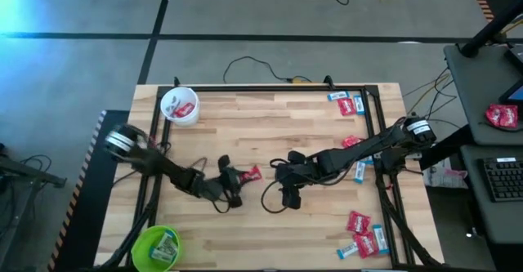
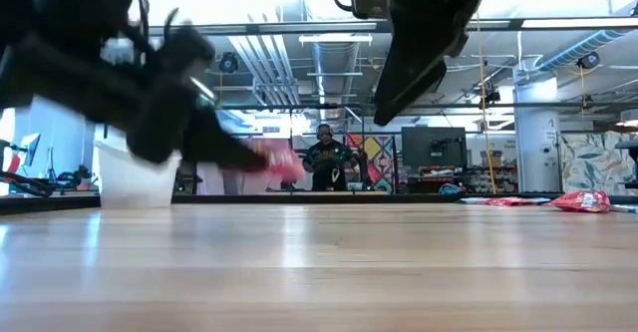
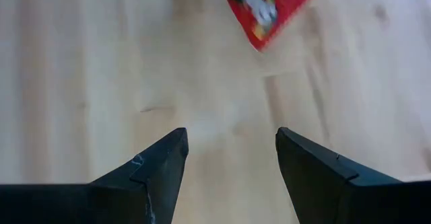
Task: Sort candy by brand, put in halloween buckets
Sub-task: Put the red candy into the white bucket, then move the red candy to the center of the table
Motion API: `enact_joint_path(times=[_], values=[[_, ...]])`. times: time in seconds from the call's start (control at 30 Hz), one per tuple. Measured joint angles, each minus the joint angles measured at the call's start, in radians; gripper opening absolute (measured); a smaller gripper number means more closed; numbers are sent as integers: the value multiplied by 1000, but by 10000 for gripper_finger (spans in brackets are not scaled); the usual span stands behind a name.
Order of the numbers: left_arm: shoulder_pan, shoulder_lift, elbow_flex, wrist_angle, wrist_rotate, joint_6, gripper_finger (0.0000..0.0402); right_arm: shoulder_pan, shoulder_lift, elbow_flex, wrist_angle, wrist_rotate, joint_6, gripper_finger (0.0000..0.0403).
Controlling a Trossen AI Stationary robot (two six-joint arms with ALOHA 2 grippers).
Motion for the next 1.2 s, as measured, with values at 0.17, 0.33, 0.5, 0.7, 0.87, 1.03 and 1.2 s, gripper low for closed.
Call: enact_joint_path(times=[0.17,0.33,0.5,0.7,0.87,1.03,1.2], values=[[88,-348,-2,-355,-34,91,75,0,39,-26,36,56,-4,219],[263,-647,108,-912,-153,84,62,0,95,-38,36,104,0,219],[525,-770,228,-1423,-177,-129,54,-1,132,-39,46,105,-6,219],[843,-776,266,-1572,-120,-205,54,-1,166,-38,91,103,-19,219],[994,-730,248,-1571,-35,-152,80,-1,171,-39,79,51,-19,219],[1025,-702,232,-1566,-35,-58,134,1,159,-39,50,49,-15,219],[1002,-746,239,-1603,-30,-31,190,0,148,-39,-46,51,5,219]])
